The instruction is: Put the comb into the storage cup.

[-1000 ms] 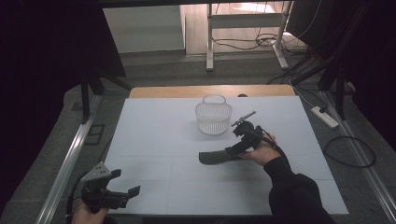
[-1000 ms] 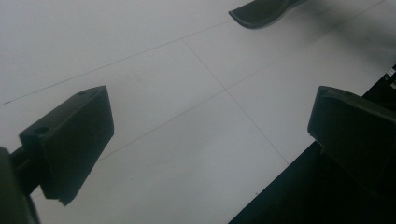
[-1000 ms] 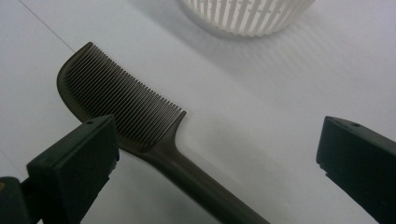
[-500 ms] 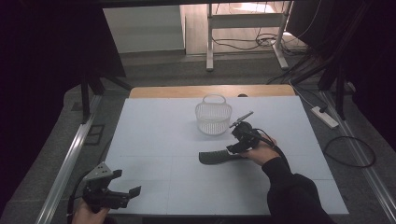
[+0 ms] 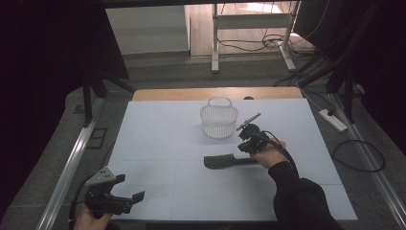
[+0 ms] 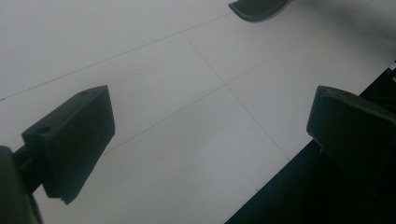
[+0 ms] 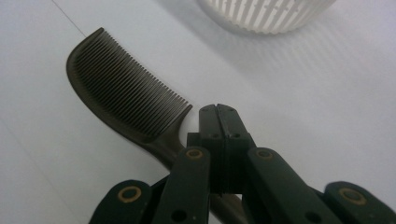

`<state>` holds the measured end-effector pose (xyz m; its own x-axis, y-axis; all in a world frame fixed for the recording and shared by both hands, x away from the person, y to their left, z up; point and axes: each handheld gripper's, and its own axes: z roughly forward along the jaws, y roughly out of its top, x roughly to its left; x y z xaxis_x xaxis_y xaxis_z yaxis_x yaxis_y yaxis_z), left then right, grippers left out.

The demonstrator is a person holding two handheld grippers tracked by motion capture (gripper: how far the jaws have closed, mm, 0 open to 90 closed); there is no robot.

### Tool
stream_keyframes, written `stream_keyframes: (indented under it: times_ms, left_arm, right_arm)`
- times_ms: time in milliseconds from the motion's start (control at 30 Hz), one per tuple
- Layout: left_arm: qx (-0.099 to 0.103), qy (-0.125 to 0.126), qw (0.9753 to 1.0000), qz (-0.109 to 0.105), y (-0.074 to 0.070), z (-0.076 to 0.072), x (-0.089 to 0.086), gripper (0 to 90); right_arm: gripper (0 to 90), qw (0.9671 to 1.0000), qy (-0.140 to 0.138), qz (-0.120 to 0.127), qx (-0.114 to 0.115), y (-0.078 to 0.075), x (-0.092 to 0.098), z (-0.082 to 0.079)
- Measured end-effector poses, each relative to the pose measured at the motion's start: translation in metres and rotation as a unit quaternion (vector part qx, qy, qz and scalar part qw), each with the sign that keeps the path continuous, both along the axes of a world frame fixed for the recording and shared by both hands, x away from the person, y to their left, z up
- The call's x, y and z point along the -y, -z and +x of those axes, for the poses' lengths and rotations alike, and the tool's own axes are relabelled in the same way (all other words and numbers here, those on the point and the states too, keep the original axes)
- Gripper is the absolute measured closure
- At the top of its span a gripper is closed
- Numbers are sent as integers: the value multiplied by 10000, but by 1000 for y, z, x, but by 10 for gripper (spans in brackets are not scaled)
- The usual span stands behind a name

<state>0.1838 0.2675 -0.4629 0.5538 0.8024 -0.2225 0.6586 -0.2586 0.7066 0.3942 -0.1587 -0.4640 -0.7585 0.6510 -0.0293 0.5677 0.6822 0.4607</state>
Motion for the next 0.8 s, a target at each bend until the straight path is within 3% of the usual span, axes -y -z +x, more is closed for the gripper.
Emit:
stream_keyframes:
  times_ms: [600, 800]
  left_arm:
    - [1, 8, 10000, -15, 0, 0, 0, 24]
    - [-4, 16, 10000, -19, 0, 0, 0, 25]
  right_arm:
    - [896, 9988, 78, -350, -331, 34, 7, 7]
    - [896, 9987, 97, -353, -357, 35, 10, 7]
